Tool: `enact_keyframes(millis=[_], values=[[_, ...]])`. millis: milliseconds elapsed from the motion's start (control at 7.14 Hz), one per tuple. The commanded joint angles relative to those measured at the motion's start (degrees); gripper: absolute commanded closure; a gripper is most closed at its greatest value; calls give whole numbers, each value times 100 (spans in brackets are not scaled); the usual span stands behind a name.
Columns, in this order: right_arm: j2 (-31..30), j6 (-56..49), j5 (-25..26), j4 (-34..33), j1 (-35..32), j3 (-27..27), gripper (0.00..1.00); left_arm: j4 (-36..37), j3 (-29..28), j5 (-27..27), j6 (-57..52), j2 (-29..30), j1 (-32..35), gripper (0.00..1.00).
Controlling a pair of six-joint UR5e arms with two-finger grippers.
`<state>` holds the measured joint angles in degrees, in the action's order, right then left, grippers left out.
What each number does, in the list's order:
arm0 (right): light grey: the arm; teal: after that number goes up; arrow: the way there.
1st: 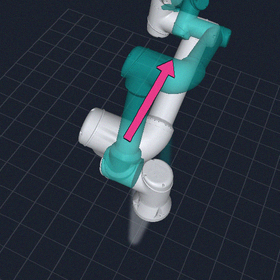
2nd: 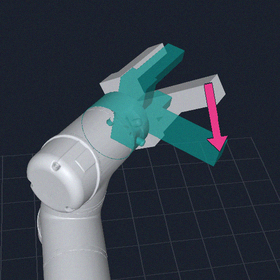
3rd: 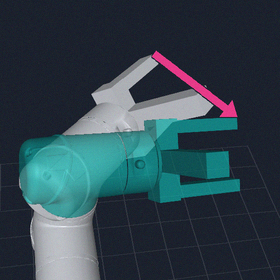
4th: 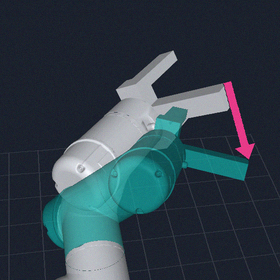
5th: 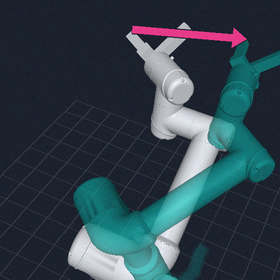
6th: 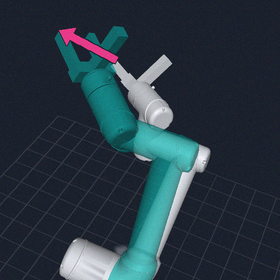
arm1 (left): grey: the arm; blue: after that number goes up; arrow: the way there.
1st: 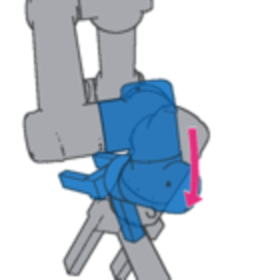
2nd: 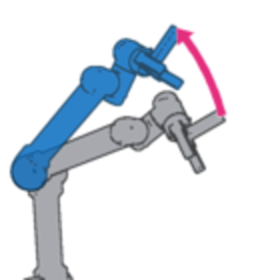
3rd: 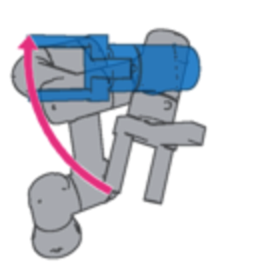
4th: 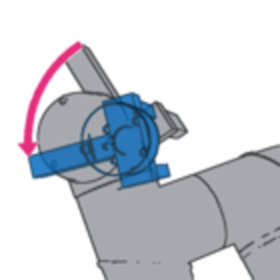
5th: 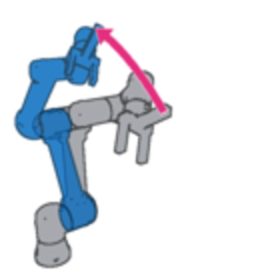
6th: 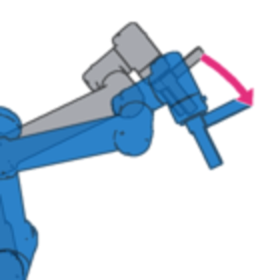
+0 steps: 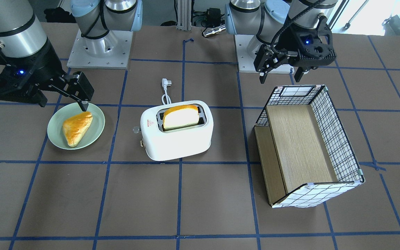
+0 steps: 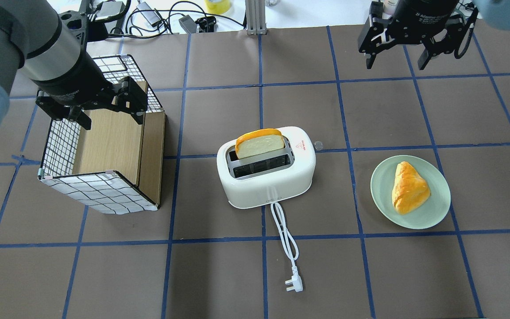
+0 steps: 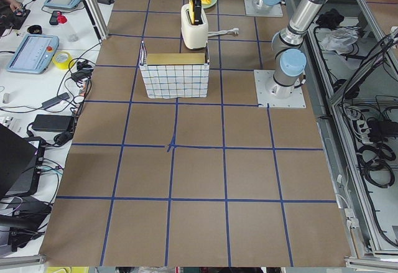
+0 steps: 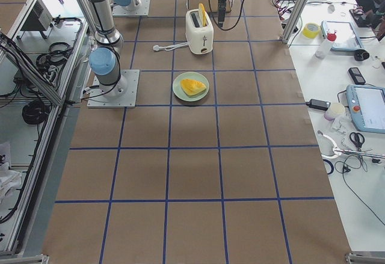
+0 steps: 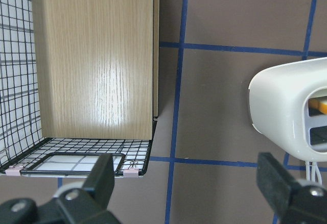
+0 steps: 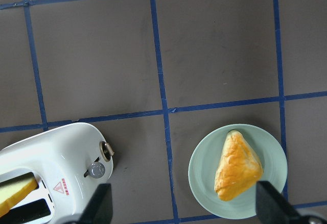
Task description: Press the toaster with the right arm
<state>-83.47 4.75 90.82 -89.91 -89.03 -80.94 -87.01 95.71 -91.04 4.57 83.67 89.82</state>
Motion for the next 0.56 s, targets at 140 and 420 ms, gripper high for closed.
enact_keyframes(millis=[140, 420], values=[[-3, 0, 14, 9, 0, 8, 0, 0, 0, 8, 0, 0, 0, 0], [-3, 0, -12, 0, 0, -1, 0, 0, 0, -1, 0, 0, 0, 0]])
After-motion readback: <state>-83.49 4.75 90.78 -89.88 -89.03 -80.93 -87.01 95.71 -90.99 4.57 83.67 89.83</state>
